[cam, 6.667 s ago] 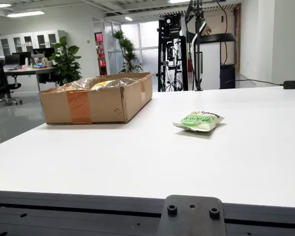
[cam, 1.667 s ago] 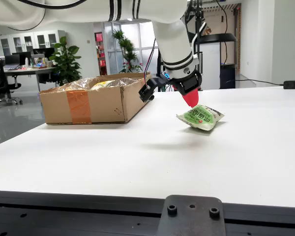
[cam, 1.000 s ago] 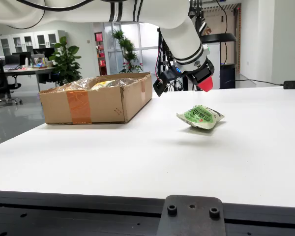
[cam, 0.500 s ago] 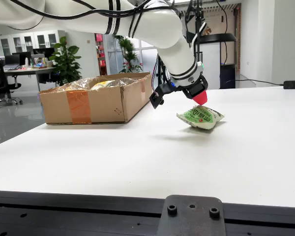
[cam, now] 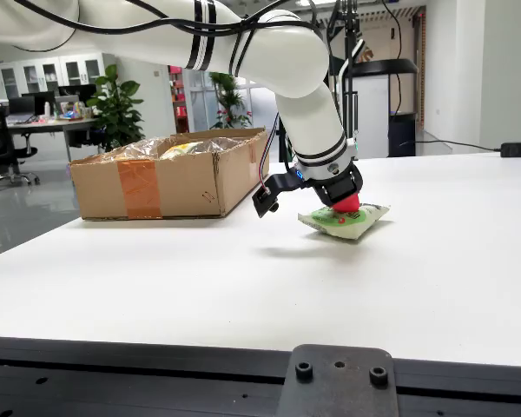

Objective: Grasp a snack and put it in the bin.

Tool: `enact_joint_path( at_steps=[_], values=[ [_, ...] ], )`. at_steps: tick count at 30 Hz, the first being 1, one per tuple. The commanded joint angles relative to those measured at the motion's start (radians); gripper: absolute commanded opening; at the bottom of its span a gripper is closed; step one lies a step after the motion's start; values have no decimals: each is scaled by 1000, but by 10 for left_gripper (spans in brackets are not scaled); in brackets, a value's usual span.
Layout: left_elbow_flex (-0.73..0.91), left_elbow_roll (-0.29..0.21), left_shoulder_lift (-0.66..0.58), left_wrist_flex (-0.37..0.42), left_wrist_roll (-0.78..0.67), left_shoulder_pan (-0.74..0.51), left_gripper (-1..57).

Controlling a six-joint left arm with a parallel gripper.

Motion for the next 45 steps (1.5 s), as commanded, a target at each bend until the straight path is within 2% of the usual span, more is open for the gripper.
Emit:
enact_joint_path(
  at_steps=[1,8,15,19,22,25,30,36,41,45],
  values=[
    [-14,-36,3,89,0,-26,-2],
    [-148,-22,3,246,0,-43,-2],
    [-309,-9,-1,308,32,-28,9],
    [-366,-17,-2,318,72,-24,89],
    [-385,-30,-2,322,117,-26,174],
    [-393,-42,-3,325,201,-30,264],
    [-365,-63,-20,332,361,-35,360],
    [-294,-73,-58,335,472,-28,421],
    [-244,-76,-77,336,581,-16,444],
    [-215,-78,-85,334,720,-12,450]
  ],
)
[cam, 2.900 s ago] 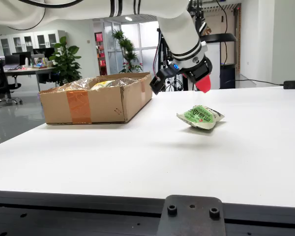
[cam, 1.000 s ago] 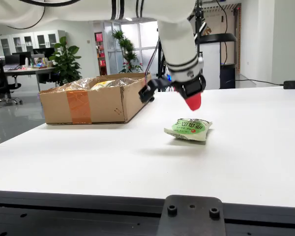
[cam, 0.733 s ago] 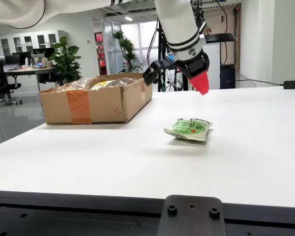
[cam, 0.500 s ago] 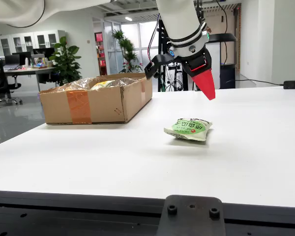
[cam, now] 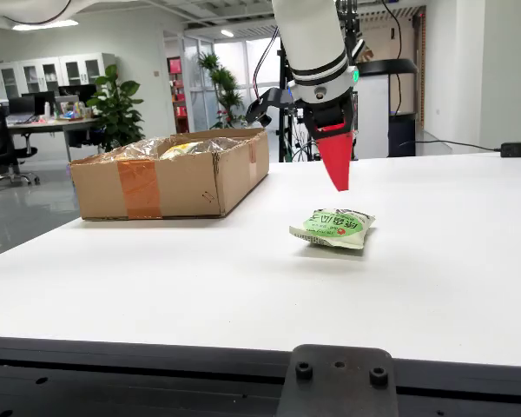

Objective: Grasp a snack and put it in the bin.

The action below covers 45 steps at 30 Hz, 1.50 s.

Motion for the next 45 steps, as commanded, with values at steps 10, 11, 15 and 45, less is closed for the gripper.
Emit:
enact_joint_path(
  at_steps=[10,11,15,45],
  values=[
    [10,-41,7,-23,658,-12,494],
    [6,-55,10,-24,711,-12,500],
    [-6,-117,18,-31,899,-14,519],
    [149,-323,24,-218,1481,64,536]
  ],
)
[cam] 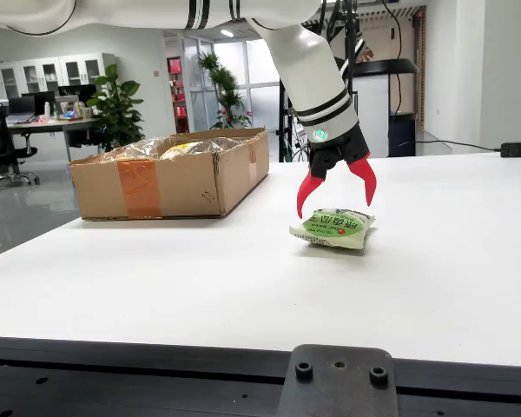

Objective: Grasp a snack and put it in the bin.

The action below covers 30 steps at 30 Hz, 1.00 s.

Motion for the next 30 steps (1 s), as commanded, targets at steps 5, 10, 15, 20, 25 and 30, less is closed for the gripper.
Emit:
enact_joint_path(
  at_steps=[5,10,15,20,25,30],
  values=[
    [72,-19,0,-86,59,-10,531],
    [118,-27,0,-127,71,-11,522],
    [142,-27,0,-161,64,-5,491],
    [146,-17,0,-169,17,10,422],
    [131,15,6,-158,-71,30,315],
    [102,38,20,-133,-135,41,188]
  ],
)
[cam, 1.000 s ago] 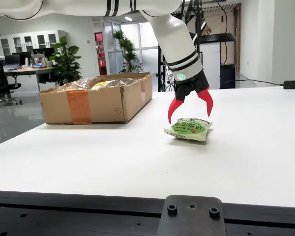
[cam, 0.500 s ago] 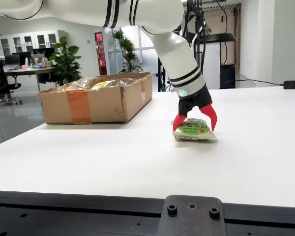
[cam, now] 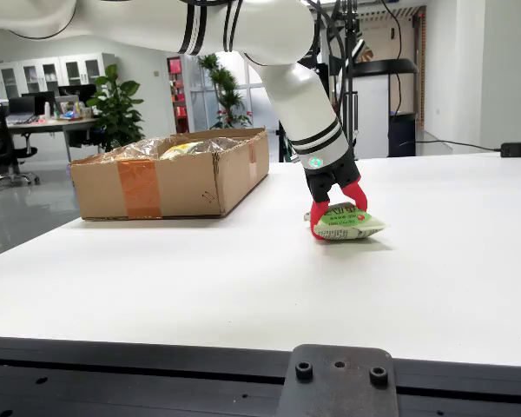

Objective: Grasp a snack and put it in the bin.

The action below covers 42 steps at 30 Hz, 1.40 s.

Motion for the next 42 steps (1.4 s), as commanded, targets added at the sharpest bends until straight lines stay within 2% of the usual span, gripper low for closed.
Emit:
enact_joint_path(
  at_steps=[1,7,13,21,30,35,42],
  values=[
    [-26,23,11,28,-52,6,167],
    [-89,44,17,72,-135,18,82],
    [-267,70,19,115,-257,56,47],
    [-521,164,19,181,-440,130,40],
    [-620,284,21,275,-629,237,40],
    [-645,314,21,306,-724,309,42],
    [-665,329,20,336,-815,389,49]
  ],
)
